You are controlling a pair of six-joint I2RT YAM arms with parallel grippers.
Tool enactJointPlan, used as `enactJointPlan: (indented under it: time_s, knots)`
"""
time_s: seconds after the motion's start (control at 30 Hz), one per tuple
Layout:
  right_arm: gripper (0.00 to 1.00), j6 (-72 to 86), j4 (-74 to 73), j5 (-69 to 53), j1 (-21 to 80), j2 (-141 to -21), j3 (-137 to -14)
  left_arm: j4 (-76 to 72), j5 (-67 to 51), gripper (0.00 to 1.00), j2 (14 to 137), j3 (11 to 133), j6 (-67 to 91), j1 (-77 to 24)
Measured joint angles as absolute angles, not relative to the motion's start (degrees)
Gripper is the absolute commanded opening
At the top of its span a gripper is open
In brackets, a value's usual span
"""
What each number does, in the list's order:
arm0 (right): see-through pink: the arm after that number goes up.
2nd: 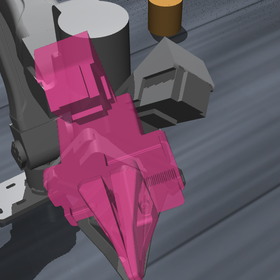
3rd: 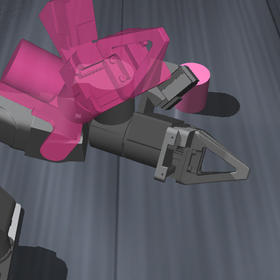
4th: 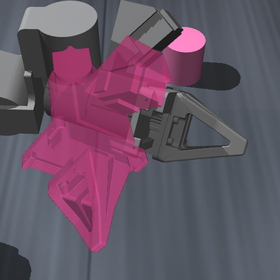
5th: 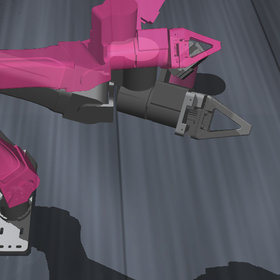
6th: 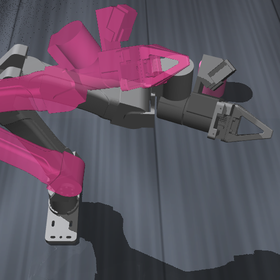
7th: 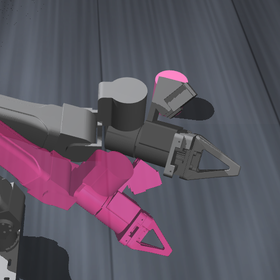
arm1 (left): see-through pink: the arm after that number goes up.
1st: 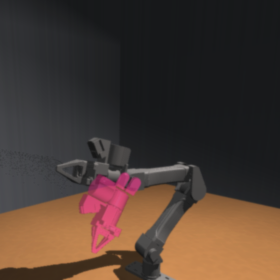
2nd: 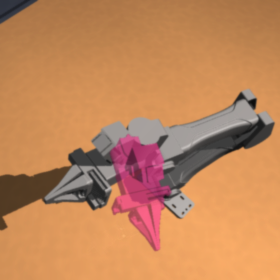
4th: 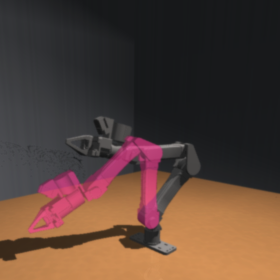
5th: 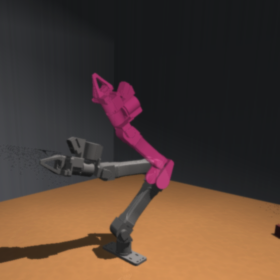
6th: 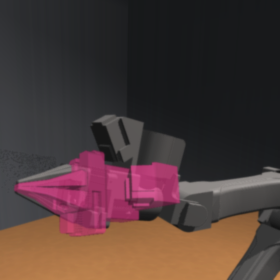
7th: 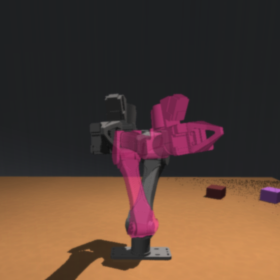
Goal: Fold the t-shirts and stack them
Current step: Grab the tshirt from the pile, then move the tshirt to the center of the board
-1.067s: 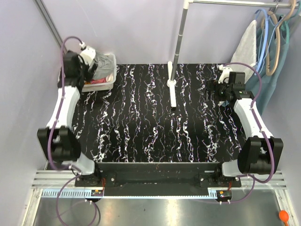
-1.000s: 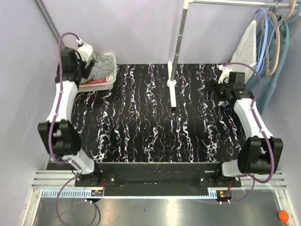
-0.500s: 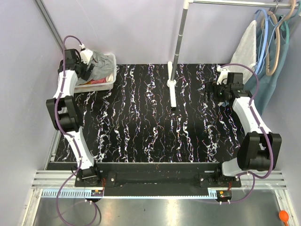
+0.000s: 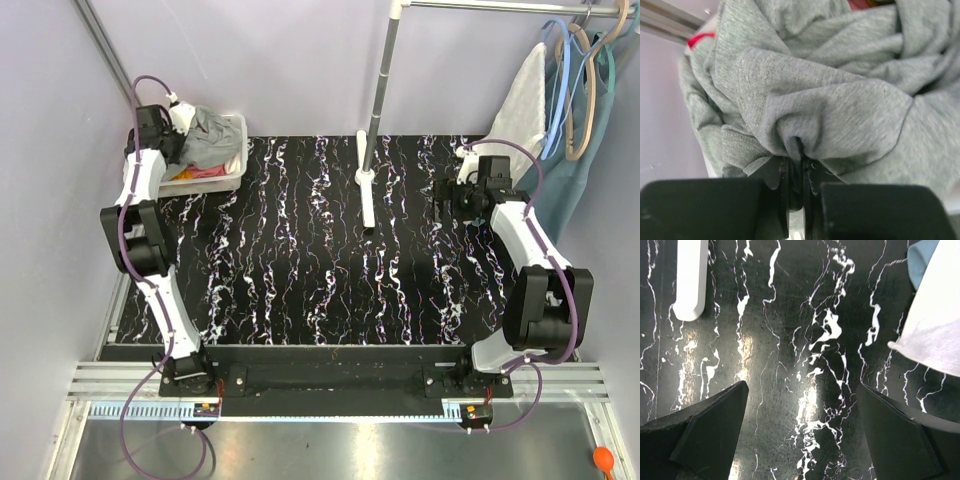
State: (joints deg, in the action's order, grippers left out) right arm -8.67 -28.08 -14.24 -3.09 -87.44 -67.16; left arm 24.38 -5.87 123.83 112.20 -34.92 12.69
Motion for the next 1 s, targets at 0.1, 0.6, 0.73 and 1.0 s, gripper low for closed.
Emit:
enactJointPlan:
  time_s: [0.1,0.6,0.73,1.0]
  knots:
    - [1.00,-8.7,-28.6,-14.5,-3.1,-88.2,-67.2,24.4,-6.8,0.00,119.2,107.7,-33.8,12.4]
    - [1.00,-8.8,-29.8,-16.3,-3.1,-89.1,-67.2,30.9,-17.1,0.00,76.9,112.8,-28.6,-2.9]
    - [1.00,-8.8,-29.8,-17.1,-3.1,-89.1,-67.2,32.9,-19.4,0.00,69.9,112.9,-27.2,-6.3]
    - [1.00,-8.8,-29.9,-17.3,-3.1,-90.4,-67.2,36.9,-23.4,0.08,65.3,112.8,-22.9,-6.6]
